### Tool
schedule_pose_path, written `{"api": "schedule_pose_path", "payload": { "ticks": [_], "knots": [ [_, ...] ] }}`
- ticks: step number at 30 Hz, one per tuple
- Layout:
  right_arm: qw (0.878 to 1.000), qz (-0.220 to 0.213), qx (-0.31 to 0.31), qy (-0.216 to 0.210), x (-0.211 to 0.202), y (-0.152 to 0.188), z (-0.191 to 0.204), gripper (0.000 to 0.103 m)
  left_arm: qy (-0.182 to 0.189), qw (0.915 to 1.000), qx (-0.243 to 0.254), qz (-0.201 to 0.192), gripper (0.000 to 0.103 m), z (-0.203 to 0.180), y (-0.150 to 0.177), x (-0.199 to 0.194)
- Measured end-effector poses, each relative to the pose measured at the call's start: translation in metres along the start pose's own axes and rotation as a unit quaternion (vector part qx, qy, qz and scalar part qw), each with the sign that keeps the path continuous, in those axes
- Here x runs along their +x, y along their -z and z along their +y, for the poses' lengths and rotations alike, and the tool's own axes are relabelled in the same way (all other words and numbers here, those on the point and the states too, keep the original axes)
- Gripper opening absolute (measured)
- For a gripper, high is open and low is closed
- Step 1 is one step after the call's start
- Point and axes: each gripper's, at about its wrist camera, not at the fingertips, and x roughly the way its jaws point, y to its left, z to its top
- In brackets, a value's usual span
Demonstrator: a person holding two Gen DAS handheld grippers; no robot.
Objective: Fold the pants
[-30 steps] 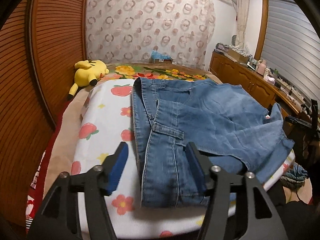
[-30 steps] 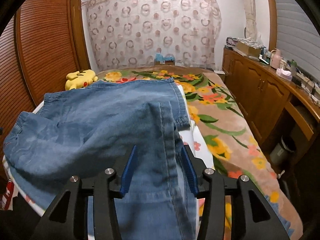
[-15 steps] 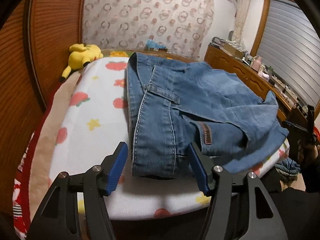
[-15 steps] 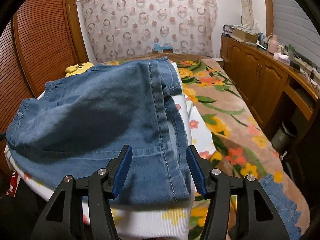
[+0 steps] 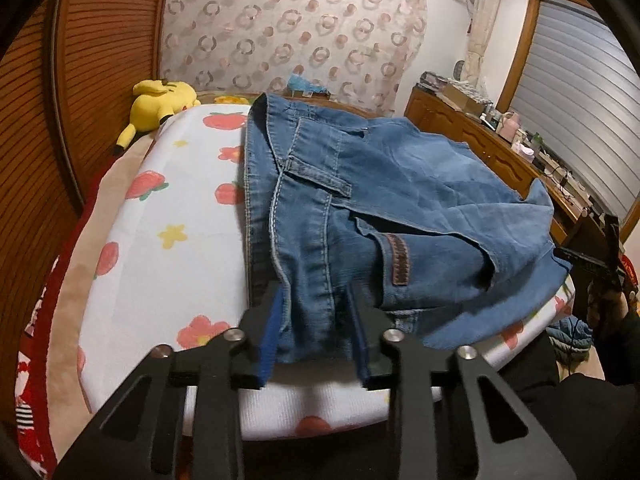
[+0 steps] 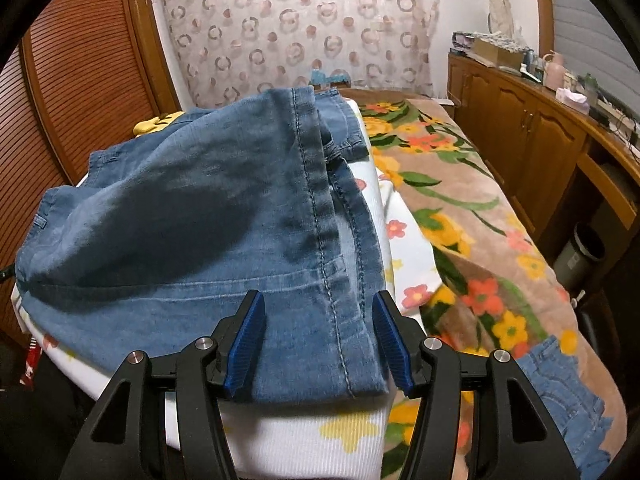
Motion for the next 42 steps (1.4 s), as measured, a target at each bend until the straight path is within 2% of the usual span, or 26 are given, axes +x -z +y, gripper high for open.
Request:
{"api": "schedule_pose_path", "payload": {
  "ticks": [4, 10, 11, 14, 16, 18, 19, 24, 33, 42],
  "knots": [
    [1.000, -0.007, 0.001, -0.003, 0.001, -0.008, -0.001, 0.058, -0.007, 0.9999, 0.009, -0.012, 0.024, -0.004, -0.002, -0.007],
    [1.000, -0.002, -0.015, -0.008, 0.008, -0.008, 0.002, 0.058, -0.018, 0.9996, 0.011, -0.018, 0.023, -0.003, -0.004, -0.011],
    [1.000, 0.000, -0.016, -0.010, 0.009, -0.009, 0.003, 0.052, -0.018, 0.9996, 0.010, -0.017, 0.023, -0.002, -0.003, -0.011],
    [1.000, 0.010, -0.027, -0.002, 0.013, -0.007, 0.006, 0.047, -0.020, 0.9997, 0.009, -0.013, 0.023, 0.000, -0.002, -0.009],
    [1.000, 0.010, -0.029, 0.003, 0.013, -0.007, 0.006, 0.040, -0.020, 0.9997, 0.009, -0.010, 0.023, -0.001, -0.001, -0.007],
    [0.999, 0.015, -0.029, 0.003, 0.012, -0.008, 0.006, 0.023, -0.018, 0.9997, 0.009, -0.009, 0.017, -0.001, 0.000, -0.005],
    [0.999, 0.017, -0.034, 0.002, 0.012, -0.007, 0.008, 0.018, -0.018, 0.9997, 0.011, -0.009, 0.014, -0.003, 0.000, -0.005],
    [0.999, 0.011, -0.050, -0.013, 0.000, -0.003, 0.014, 0.012, -0.025, 0.9993, 0.021, -0.019, 0.003, -0.009, -0.004, -0.014],
    [0.996, -0.086, -0.034, -0.004, -0.072, -0.019, 0.000, 0.010, -0.027, 0.9944, 0.032, -0.098, 0.002, -0.023, -0.031, -0.066],
    [0.979, -0.197, -0.045, 0.016, -0.158, -0.040, 0.004, 0.009, -0.036, 0.9854, 0.035, -0.163, 0.002, -0.034, -0.068, -0.102]
  ]
}}
